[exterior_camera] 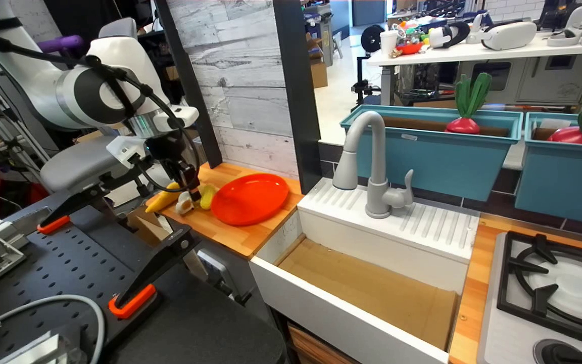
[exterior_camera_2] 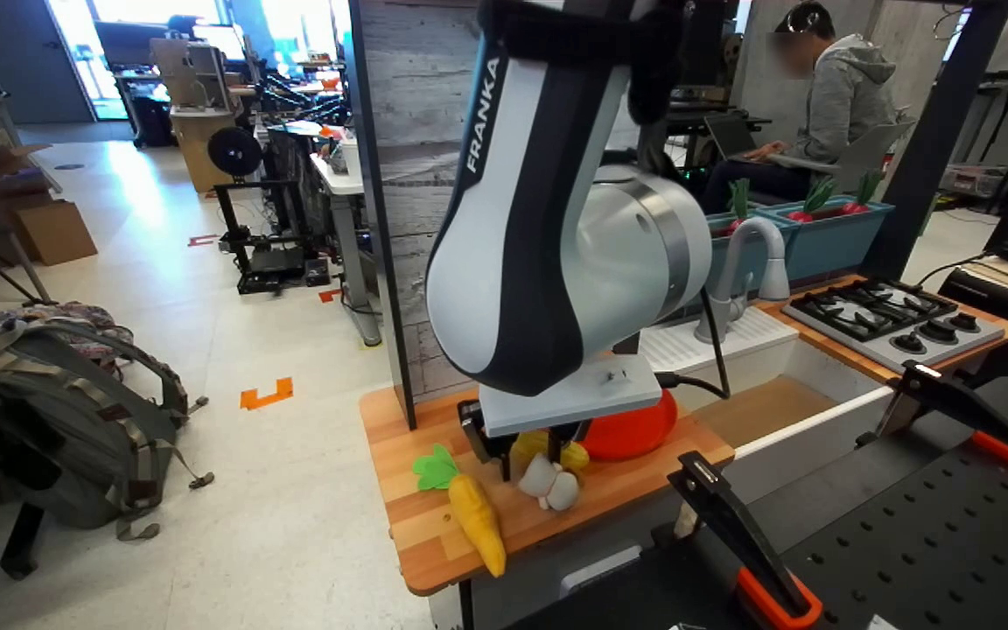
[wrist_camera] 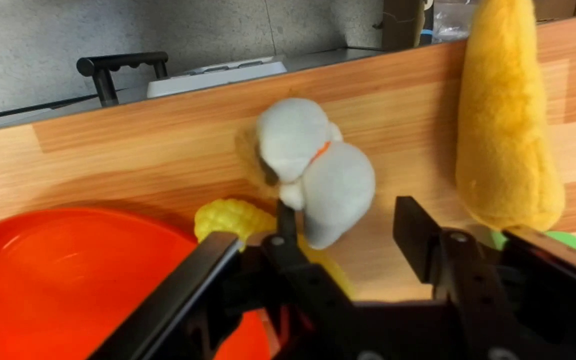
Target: Move the white small doll forward
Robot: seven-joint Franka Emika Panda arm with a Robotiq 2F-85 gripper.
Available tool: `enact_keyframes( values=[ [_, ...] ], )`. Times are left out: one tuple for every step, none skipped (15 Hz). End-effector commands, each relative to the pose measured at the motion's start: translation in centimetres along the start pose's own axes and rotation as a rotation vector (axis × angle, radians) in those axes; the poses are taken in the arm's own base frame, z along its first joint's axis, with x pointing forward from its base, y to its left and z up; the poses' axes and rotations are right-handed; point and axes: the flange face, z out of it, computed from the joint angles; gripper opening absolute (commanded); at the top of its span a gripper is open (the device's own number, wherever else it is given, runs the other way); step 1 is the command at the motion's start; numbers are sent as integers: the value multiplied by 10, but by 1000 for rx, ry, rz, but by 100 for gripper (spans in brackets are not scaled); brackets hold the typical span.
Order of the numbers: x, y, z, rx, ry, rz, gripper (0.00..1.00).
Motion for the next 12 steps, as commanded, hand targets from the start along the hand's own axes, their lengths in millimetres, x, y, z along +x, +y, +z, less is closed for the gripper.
enact_keyframes(
  values=[
    [7,0,-16,23,31,3,88],
    [7,0,-21,30,45,3,94],
    [6,-1,-30,38,63,0,100],
    [4,-1,-39,45,78,-4,100],
    [1,-1,-50,50,103,0,100],
    [-1,-1,-61,59,128,-1,100],
    [-4,0,-73,68,149,-3,100],
    [-8,1,-86,79,174,-2,100],
    [-11,2,-102,96,191,-5,100],
    [-15,2,-116,111,195,-9,100],
    [-17,3,-128,106,183,-15,100],
    [-2,-3,-97,99,177,-4,100]
  ],
)
